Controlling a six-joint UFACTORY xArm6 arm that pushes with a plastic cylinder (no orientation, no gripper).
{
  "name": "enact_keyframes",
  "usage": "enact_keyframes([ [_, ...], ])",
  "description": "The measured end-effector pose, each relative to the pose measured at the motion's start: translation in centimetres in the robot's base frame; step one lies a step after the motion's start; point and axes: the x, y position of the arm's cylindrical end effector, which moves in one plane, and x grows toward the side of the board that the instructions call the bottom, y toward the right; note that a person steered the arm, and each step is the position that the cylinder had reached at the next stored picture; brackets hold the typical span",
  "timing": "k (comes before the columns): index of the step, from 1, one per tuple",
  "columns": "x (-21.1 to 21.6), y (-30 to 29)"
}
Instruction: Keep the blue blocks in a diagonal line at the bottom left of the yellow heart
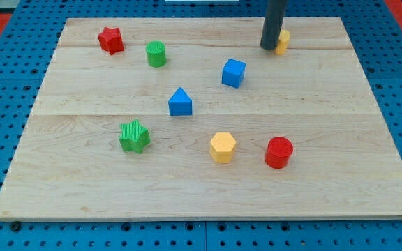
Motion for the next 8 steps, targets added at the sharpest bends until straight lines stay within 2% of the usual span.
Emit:
enact_keyframes([
  [1,0.6,0.5],
  [2,5.9,4.4],
  [3,12.7,5.8],
  [4,16.9,-0.1],
  [5,15.6,-7.8],
  [7,8.1,-9.8],
  [8,5.6,-6.7],
])
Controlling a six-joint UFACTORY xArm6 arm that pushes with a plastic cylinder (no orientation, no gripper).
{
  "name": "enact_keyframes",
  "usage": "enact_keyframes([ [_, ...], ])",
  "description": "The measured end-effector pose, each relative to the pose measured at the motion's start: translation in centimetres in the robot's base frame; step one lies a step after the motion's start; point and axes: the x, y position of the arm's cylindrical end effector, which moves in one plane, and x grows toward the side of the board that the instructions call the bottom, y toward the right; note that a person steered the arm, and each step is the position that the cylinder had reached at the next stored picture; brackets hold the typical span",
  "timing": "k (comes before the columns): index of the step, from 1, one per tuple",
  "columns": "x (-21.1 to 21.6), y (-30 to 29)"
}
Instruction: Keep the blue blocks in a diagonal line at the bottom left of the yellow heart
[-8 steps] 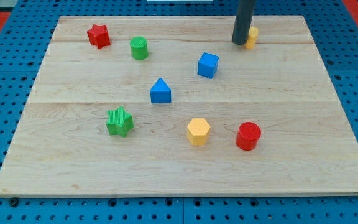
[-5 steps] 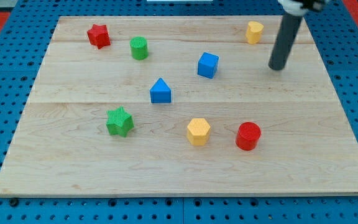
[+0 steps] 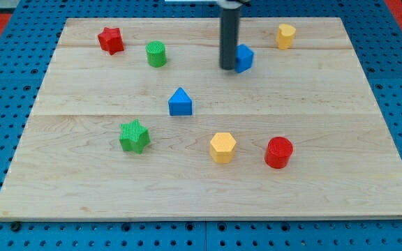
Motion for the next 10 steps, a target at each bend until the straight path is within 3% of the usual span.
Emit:
enact_keyframes([
  [1,-2.5,2.9],
  [3,11.9,5.2],
  [4,18.6,2.7],
  [5,18.9,-6.3],
  [6,15.3,-9.4],
  [7,14.7,-14.5],
  [9,6.0,-10.9],
  [10,7.8,-9.7],
])
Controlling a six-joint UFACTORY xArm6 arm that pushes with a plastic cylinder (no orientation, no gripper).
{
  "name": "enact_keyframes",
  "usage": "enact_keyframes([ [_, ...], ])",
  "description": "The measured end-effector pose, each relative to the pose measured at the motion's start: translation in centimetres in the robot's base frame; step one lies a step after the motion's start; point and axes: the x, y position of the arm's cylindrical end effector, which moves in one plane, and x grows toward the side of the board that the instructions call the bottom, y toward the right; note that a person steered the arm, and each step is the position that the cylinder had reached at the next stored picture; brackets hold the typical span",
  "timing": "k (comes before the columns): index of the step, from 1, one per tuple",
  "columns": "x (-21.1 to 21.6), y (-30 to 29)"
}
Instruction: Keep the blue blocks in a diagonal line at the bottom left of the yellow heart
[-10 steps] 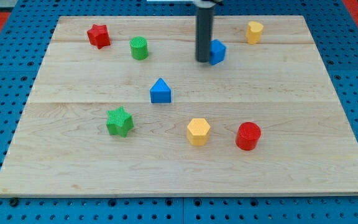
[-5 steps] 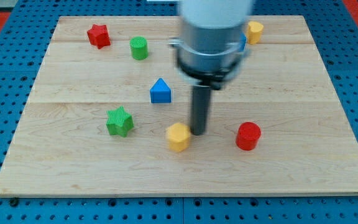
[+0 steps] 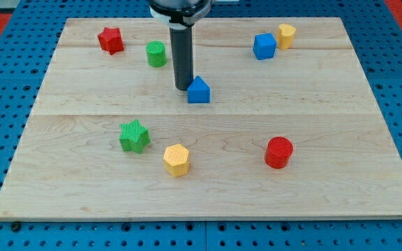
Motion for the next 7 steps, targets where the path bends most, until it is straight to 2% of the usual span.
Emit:
enact_keyframes([
  [1,2.2,2.3],
  [3,-1.1,7.3],
  [4,3.9,7.8],
  [5,2.2,9.7],
  [6,0.3,5.4],
  [7,-1.3,6.4],
])
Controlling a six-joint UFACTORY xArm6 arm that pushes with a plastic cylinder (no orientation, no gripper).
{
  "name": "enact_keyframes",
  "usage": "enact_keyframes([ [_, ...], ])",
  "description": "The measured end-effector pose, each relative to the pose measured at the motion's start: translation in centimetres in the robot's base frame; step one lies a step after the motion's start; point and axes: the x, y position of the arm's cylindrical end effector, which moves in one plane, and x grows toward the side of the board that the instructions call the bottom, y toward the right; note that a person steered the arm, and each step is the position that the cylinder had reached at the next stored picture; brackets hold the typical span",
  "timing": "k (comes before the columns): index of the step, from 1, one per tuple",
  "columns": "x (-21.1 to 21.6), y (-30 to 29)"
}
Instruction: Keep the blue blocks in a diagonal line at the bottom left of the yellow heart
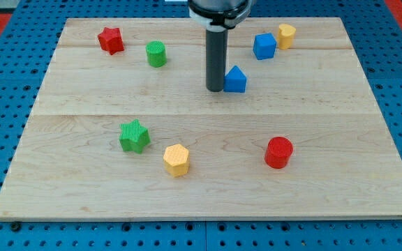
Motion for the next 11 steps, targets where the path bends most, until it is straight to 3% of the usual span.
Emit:
enact_keyframes([
  [3,0.4,7.3],
  [4,-0.3,6.1],
  [5,0.4,13.2],
  [6,-0.4,15.9],
  [9,-3.5,3.5],
  [11,-2.1,6.2],
])
